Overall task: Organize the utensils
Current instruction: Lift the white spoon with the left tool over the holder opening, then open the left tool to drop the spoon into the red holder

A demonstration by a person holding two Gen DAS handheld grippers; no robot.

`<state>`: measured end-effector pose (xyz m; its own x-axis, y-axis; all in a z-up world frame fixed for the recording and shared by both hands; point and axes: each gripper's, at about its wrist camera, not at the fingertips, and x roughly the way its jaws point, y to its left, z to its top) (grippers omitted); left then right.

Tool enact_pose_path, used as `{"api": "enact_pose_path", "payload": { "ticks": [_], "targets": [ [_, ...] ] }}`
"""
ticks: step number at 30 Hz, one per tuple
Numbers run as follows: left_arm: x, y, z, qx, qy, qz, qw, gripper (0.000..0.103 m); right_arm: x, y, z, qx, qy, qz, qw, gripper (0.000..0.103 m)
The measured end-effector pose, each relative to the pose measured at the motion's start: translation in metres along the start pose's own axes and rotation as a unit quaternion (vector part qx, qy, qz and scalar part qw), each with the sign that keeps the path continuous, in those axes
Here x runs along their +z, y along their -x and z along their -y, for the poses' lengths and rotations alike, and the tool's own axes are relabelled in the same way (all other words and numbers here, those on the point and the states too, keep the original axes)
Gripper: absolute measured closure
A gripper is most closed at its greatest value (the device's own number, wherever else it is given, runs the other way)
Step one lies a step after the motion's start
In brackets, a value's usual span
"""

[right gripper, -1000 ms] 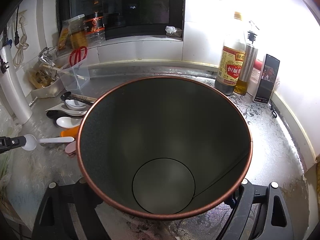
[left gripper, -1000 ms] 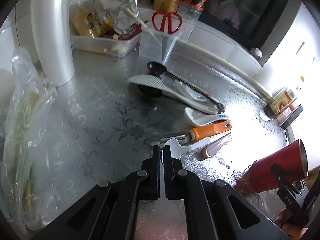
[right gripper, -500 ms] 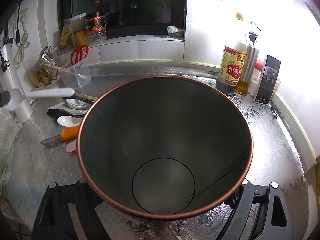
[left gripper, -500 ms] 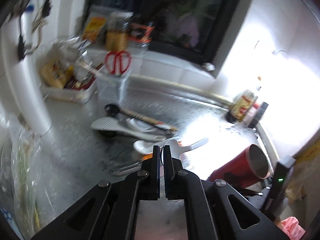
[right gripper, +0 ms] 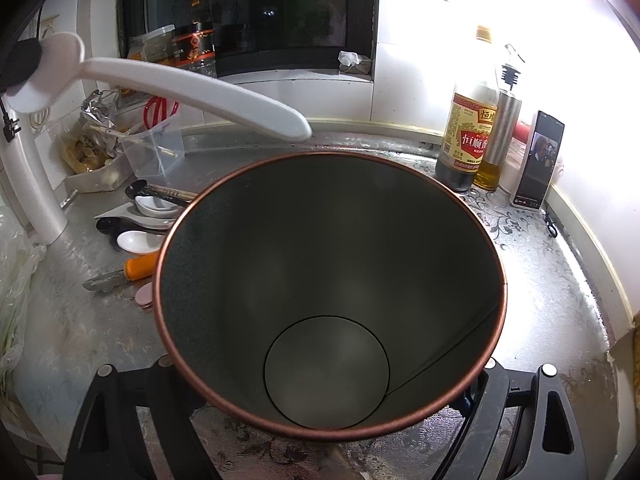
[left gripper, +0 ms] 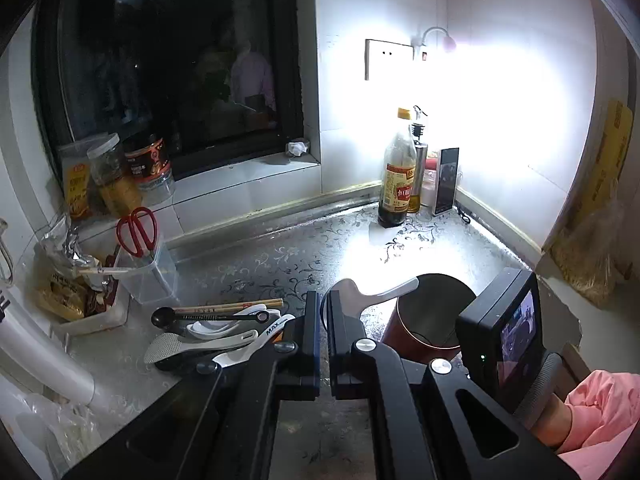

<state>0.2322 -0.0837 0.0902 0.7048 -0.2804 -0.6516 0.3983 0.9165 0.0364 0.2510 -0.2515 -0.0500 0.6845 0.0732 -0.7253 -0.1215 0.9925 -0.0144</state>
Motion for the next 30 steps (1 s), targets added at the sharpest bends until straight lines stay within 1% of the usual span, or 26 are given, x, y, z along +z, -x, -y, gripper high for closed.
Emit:
{"api": "enact_pose_path", "payload": {
  "ticks": [4, 7, 11, 15, 17, 20, 22, 27, 29, 30],
  "targets": [
    [0.004, -0.008, 0.012, 0.003, -0.028, -0.006, 0.9996, 0.1, 0.001, -0.001, -0.001, 0.0, 0.002, 0.0, 1.0, 0.012],
    [0.005, -0.016, 0.019, -0.006, -0.034, -0.014, 0.9993, 0.1, 0.001, 0.0, -0.002, 0.0, 0.002, 0.0, 1.0, 0.012],
    [0.005, -0.023, 0.023, -0.028, -0.024, -0.023, 0.9991, 0.1, 0.002, -0.001, -0.002, 0.0, 0.004, 0.0, 1.0, 0.012],
    [0.006, -0.028, 0.024, -0.056, -0.004, -0.033, 0.9979, 0.1, 0.002, -0.001, -0.002, 0.0, 0.005, 0.0, 1.0, 0.012],
    [0.006, -0.03, 0.023, -0.067, 0.005, -0.035, 0.9971, 0.099, 0.002, -0.001, -0.002, 0.0, 0.005, 0.0, 1.0, 0.012],
    [0.006, -0.03, 0.022, -0.078, 0.014, -0.037, 0.9961, 0.093, 0.002, -0.001, -0.003, 0.0, 0.006, 0.0, 1.0, 0.012],
    [0.005, -0.03, 0.02, -0.078, 0.018, -0.035, 0.9962, 0.085, 0.002, -0.001, -0.003, 0.0, 0.006, 0.0, 1.0, 0.012],
    [0.003, -0.031, 0.006, -0.074, 0.045, -0.033, 0.9957, 0.08, 0.003, -0.001, -0.004, -0.001, 0.007, 0.0, 1.0, 0.012],
    [0.0, -0.033, -0.002, -0.067, 0.06, -0.037, 0.9953, 0.073, 0.003, -0.002, -0.004, -0.001, 0.008, -0.001, 1.0, 0.012],
    [-0.003, -0.034, -0.008, -0.062, 0.072, -0.039, 0.9947, 0.066, 0.003, -0.001, -0.004, -0.001, 0.008, -0.001, 1.0, 0.012]
  ]
}}
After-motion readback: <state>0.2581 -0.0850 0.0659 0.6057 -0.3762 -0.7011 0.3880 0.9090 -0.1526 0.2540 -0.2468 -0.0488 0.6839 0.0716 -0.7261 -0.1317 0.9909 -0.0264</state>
